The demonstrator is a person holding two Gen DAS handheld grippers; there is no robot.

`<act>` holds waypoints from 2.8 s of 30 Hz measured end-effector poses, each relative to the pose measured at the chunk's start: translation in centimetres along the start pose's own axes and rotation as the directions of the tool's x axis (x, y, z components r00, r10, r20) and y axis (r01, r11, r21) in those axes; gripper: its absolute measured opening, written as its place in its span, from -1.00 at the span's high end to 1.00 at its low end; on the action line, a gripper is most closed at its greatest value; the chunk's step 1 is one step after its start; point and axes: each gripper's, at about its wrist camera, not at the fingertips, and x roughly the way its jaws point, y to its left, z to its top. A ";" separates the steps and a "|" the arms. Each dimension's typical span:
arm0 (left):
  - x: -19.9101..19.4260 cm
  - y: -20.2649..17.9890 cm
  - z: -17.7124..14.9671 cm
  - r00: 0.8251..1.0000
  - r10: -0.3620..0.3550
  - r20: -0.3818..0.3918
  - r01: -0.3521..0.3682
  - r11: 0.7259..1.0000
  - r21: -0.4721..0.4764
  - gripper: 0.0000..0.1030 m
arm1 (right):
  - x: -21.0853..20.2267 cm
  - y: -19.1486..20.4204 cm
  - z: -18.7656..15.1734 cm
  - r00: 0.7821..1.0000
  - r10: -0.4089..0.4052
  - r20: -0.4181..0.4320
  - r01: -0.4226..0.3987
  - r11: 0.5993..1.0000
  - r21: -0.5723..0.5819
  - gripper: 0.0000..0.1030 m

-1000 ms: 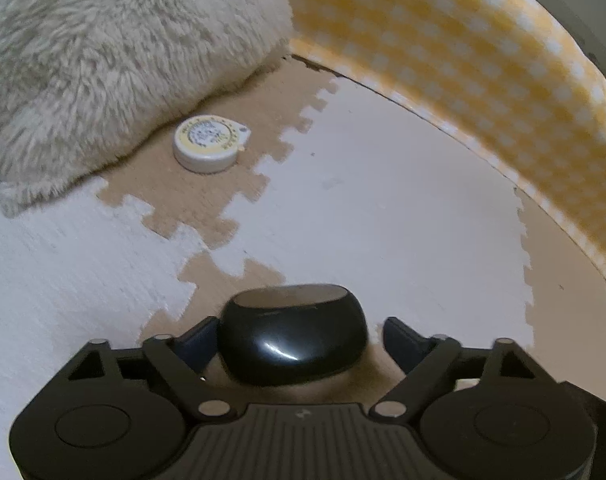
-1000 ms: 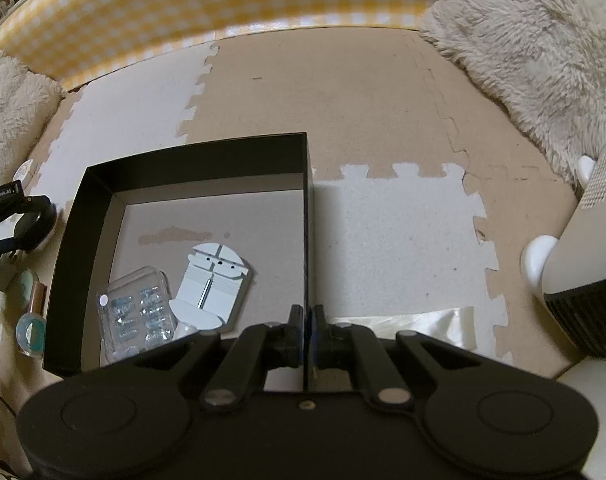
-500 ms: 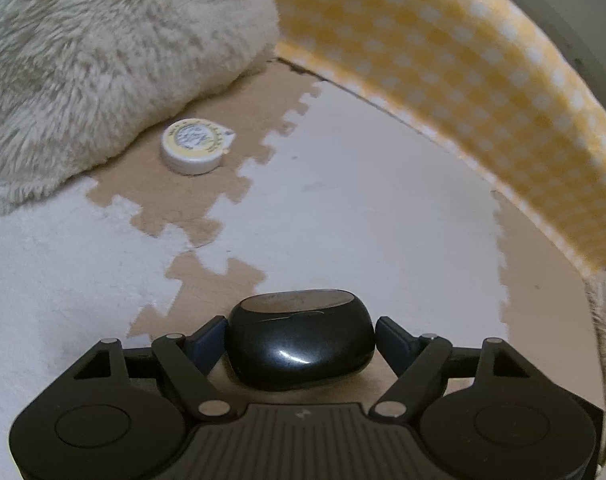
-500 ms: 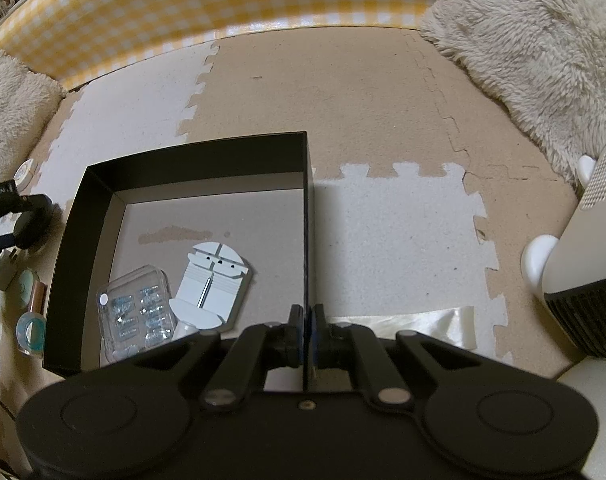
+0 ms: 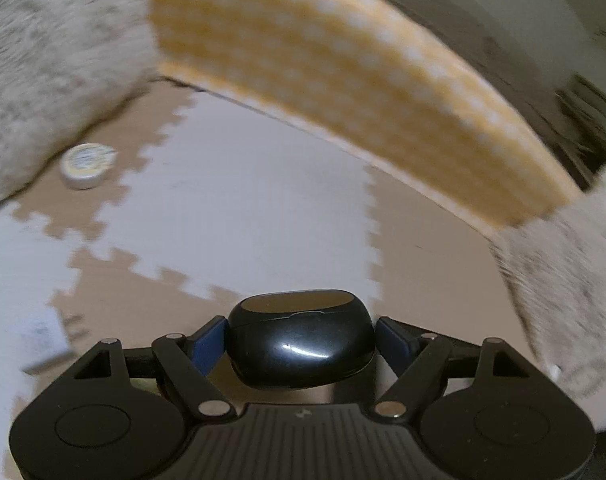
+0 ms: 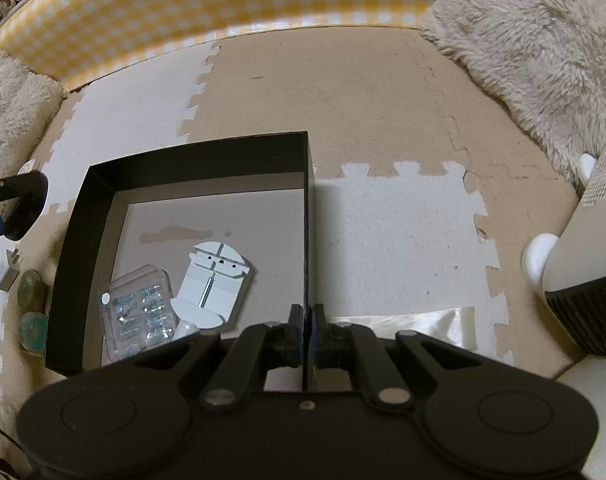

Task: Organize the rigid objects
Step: 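Carry the black earbud case into the black box and open the left gripper, then move the left gripper to the white USB charger and grasp it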

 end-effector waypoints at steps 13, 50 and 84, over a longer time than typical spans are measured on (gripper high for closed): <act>3.6 -10.6 -3.8 0.975 -0.180 -0.130 0.202 0.962 0.183 -0.56 | 0.0 0.2 0.0 1.000 -0.007 -0.002 0.007 1.000 -0.016 0.91; 11.9 -14.5 -6.6 0.971 -0.085 -0.225 0.157 0.933 0.324 -0.91 | 0.0 0.2 -0.1 1.000 0.020 -0.006 -0.021 1.000 -0.018 0.90; -2.0 -11.8 -5.9 0.990 -0.029 -0.141 0.090 0.892 0.442 -1.00 | -0.1 0.4 -0.2 1.000 0.014 0.000 -0.014 1.000 -0.027 0.89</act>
